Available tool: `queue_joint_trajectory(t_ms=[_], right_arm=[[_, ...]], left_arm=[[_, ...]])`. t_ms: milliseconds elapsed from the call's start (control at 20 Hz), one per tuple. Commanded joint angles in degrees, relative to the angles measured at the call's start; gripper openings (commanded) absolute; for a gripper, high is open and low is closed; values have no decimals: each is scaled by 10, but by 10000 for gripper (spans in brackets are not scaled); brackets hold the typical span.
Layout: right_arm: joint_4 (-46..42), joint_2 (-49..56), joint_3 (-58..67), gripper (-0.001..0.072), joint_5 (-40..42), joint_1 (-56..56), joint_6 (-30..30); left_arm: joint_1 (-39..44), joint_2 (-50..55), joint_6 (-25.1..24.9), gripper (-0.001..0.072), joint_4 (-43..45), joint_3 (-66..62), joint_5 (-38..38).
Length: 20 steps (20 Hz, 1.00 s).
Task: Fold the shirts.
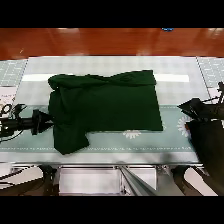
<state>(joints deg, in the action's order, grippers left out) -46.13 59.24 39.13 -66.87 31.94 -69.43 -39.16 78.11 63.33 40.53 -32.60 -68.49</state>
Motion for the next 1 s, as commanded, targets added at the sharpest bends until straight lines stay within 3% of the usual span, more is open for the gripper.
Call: queue_joint_trajectory(t_ms=[0, 50, 150, 300, 400, 700, 950], right_arm=[[0, -1, -1, 405, 5, 0, 2], [-7, -1, -1, 405, 4, 0, 3], [-52, -1, -1, 405, -5, 0, -2], [-180, -1, -2, 405, -35, 0, -68], [-210, -1, -21, 405, -68, 0, -90], [-114, 5, -94, 405, -63, -12, -51], [-26, 97, -91, 405, -11, -88, -31]], left_arm=[[37, 24, -3, 318, 6, -23, 28], [42, 24, -7, 32, 6, -30, 29], [45, 24, -12, 17, 10, -46, 21], [45, 23, -12, 17, 15, -58, 3], [45, 22, -12, 17, 16, -59, 0], [45, 22, -14, 17, 15, -58, 3], [45, 22, -14, 17, 15, -58, 7]])
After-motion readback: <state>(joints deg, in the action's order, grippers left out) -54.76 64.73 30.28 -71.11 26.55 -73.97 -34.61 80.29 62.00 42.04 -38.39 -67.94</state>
